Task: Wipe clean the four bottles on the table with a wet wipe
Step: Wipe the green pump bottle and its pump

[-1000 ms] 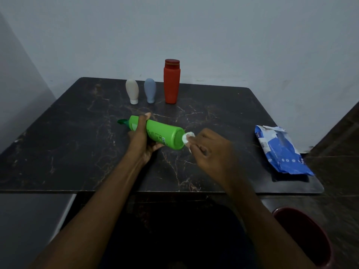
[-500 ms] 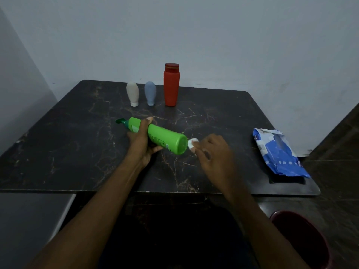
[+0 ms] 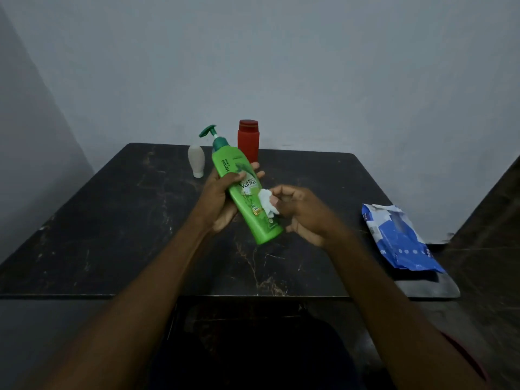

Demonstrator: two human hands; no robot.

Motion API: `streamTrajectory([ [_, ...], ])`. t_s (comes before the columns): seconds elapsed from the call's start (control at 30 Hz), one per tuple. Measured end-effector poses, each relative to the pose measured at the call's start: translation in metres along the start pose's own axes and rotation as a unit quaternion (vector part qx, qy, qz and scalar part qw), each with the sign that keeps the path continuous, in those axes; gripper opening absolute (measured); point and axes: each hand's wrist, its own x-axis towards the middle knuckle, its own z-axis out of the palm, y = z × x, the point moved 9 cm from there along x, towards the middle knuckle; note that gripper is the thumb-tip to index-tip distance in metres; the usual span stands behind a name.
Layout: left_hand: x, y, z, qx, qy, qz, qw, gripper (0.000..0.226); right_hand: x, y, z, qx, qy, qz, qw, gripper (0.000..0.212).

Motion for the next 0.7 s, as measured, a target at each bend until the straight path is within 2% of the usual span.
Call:
streamTrajectory([
  [0.1,0.013,0.002,0.027,0.020,-0.032,-0.005,0.999,0.051,0.006,-0.018,0.000,-0.011,-0.031,-0.021,0.999,0.018],
  [0.23,0.031,-0.001,0.048,0.061,-0.027,-0.016,0.998,0.044,0.015,-0.031,-0.017,-0.047,0.004,-0.049,0.998,0.005],
  [0.3,0.043,0.002,0.054,0.113,-0.017,-0.005,0.993,0.038,0.018,-0.034,-0.030,-0.073,0.026,-0.062,0.995,0.009],
  [0.47,0.074,0.032,0.069,0.317,-0.015,0.032,0.948,0.050,0.029,-0.035,-0.063,-0.112,0.075,-0.108,0.985,0.006],
  [0.7,0.129,0.050,0.080,0.441,-0.060,-0.032,0.895,0.031,0.073,-0.028,-0.100,-0.187,0.117,-0.152,0.963,0.008],
])
